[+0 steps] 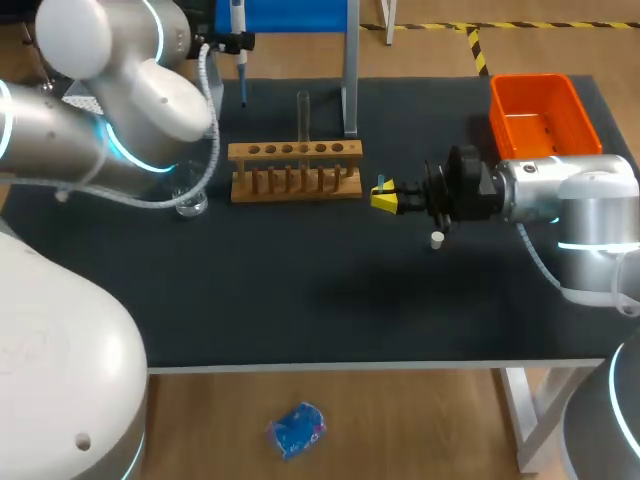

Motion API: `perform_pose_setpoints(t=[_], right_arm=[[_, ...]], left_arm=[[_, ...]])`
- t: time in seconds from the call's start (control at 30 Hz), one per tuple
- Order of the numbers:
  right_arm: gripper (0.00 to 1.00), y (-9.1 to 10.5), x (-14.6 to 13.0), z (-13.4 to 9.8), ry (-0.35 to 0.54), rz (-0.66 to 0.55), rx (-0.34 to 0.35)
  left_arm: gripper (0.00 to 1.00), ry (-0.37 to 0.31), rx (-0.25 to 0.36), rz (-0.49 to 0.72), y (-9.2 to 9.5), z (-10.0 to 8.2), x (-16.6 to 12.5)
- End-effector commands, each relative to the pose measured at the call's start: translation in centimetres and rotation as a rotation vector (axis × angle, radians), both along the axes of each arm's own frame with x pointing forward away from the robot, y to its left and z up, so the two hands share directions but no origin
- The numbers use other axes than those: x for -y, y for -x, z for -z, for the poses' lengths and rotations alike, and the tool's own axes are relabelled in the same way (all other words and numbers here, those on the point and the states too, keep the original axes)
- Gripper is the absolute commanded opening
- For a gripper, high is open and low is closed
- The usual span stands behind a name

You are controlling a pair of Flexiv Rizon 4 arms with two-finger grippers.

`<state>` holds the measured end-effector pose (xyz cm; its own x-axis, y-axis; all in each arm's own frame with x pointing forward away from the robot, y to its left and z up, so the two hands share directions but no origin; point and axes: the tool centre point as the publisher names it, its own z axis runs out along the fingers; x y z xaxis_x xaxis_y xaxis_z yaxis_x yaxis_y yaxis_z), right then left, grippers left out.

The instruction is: Invert the test tube, pick up the pipette, mount the tip to pipette, aspirate from beaker and dispense into the tube, eject the tip, return the pipette, and cap with the stopper.

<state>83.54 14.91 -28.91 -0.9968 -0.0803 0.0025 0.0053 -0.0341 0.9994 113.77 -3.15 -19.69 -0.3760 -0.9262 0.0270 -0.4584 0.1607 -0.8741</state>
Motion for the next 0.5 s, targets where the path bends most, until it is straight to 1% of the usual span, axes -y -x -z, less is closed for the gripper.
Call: perform_pose_setpoints(t=[0.03, 0.07, 0.23, 0.5], right_arm=[[0.00, 0.0, 0.0, 0.0, 0.001, -0.001, 0.001], [0.00, 0.0, 0.0, 0.0, 0.001, -0.001, 0.001], [0.00, 0.0, 0.0, 0.0, 0.001, -0.001, 0.001], [0.00, 0.0, 0.0, 0.0, 0.001, -0.001, 0.001]], left_arm=[[1.00, -0.002, 0.006, -0.022, -1.2, 0.5, 0.7], [1.00, -0.010, 0.009, -0.031, -1.3, 0.6, 0.8], [1.00, -0.001, 0.011, -0.041, -2.2, 0.9, 0.5], [1.00, -0.008, 0.021, -0.064, -3.6, 1.4, 0.3]])
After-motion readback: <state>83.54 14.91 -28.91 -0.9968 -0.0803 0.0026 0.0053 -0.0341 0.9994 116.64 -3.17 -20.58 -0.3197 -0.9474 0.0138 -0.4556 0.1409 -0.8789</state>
